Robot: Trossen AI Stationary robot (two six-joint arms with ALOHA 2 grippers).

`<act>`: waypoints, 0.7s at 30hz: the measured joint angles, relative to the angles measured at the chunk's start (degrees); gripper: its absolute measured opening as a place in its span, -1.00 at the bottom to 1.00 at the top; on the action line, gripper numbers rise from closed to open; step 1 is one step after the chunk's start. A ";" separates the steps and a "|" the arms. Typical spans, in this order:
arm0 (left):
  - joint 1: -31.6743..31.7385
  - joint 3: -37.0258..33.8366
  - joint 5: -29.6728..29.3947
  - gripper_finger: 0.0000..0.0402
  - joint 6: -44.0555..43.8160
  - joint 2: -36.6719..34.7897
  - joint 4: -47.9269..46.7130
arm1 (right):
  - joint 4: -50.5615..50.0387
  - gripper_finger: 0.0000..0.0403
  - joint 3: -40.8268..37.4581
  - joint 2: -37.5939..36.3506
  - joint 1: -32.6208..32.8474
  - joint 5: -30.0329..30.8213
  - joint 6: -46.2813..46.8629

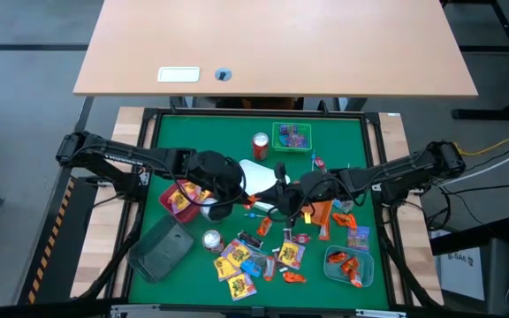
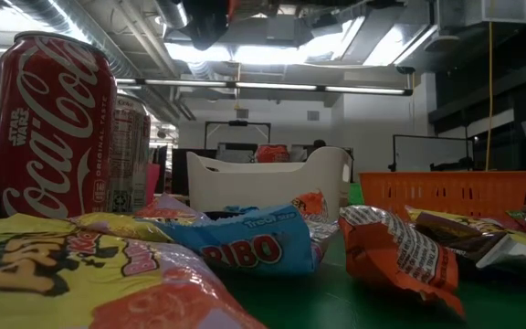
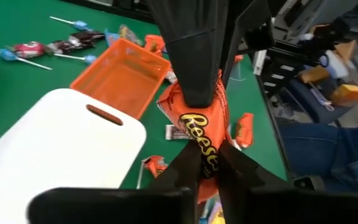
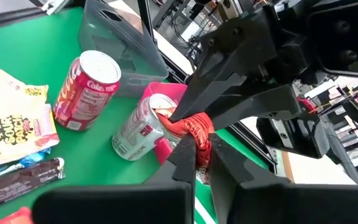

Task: Sort candy
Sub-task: Put the orange chocolate into the blue bin

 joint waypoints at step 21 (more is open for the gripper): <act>0.10 0.00 -15.73 -0.32 -0.01 0.00 -5.33 | -43.14 -0.95 0.04 -11.07 0.87 -12.29 34.04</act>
